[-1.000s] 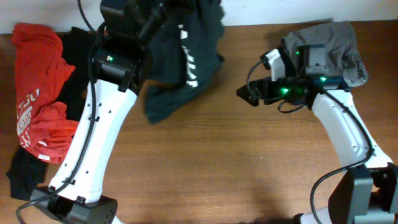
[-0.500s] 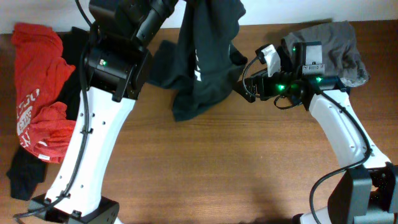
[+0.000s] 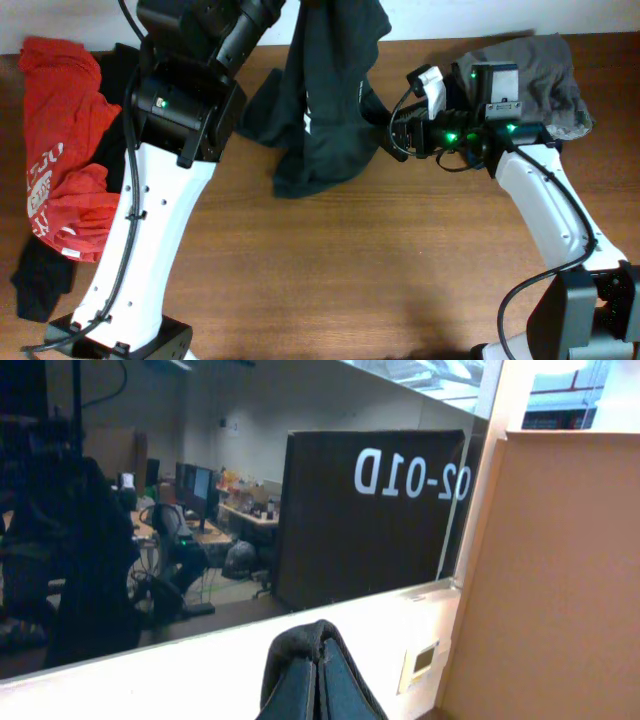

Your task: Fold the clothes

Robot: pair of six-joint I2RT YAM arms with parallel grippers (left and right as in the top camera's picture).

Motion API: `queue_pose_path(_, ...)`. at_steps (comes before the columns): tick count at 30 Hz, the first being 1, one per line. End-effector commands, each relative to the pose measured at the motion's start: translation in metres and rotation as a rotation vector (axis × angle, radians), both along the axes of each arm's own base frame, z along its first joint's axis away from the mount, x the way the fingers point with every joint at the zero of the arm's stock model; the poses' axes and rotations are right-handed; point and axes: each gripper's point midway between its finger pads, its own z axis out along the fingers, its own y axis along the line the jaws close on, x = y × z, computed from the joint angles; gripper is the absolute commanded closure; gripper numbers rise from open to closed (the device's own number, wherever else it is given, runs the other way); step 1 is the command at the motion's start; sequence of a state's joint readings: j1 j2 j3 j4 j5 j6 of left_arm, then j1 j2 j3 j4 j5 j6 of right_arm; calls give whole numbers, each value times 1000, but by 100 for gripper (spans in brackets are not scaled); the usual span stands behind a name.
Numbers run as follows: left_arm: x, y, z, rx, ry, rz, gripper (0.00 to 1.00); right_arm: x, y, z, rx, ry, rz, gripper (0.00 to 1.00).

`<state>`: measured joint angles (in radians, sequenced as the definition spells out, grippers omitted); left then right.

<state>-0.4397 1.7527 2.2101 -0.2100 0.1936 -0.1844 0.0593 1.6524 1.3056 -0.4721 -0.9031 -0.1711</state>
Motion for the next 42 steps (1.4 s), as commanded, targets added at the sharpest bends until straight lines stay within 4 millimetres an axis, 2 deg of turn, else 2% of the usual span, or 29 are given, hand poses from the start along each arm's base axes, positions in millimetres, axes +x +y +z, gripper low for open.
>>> queue_pose_path(1, -12, 4, 18, -27, -33, -2, 99, -10, 26, 29, 40, -92, 95, 21)
queue_pose_path(2, -12, 4, 18, -26, -31, -2, 99, -11, 31, 30, 40, -102, 105, 28)
queue_pose_path(4, -13, 4, 17, -24, -25, -2, 99, -11, 38, 28, 20, -110, 108, 50)
queue_pose_path(7, -12, 8, 16, -19, -14, 8, 99, -6, 36, 23, -8, -81, 54, 96)
queue_pose_path(9, -10, 17, 13, -14, 4, 37, 99, -1, 30, 23, -15, -64, 12, 96)
queue_pose_path(12, -2, 38, 4, 3, 51, 118, 99, 5, 15, 34, -16, -79, -26, 96)
queue_pose_path(16, 14, 73, -12, 23, 120, 238, 99, 14, -9, 68, -32, -119, -97, 96)
queue_pose_path(18, 21, 89, -18, 38, 139, 278, 99, 20, -22, 90, -61, -146, -149, 96)
queue_pose_path(19, 24, 100, -20, 41, 148, 302, 99, 21, -30, 110, -88, -168, -177, 96)
queue_pose_path(23, 21, 123, -10, 29, 127, 347, 99, 14, -40, 164, -137, -238, -231, 96)
queue_pose_path(27, 1, 145, 12, 36, 66, 408, 99, -1, -49, 211, -172, -291, -284, 96)
queue_pose_path(29, -15, 154, 25, 60, 26, 452, 99, -12, -56, 227, -199, -302, -315, 96)
queue_pose_path(37, -84, 194, 59, 92, -42, 615, 99, -55, -77, 265, -288, -322, -409, 96)
queue_pose_path(42, -117, 202, 69, 119, -73, 630, 99, -86, -80, 292, -287, -373, -425, 96)
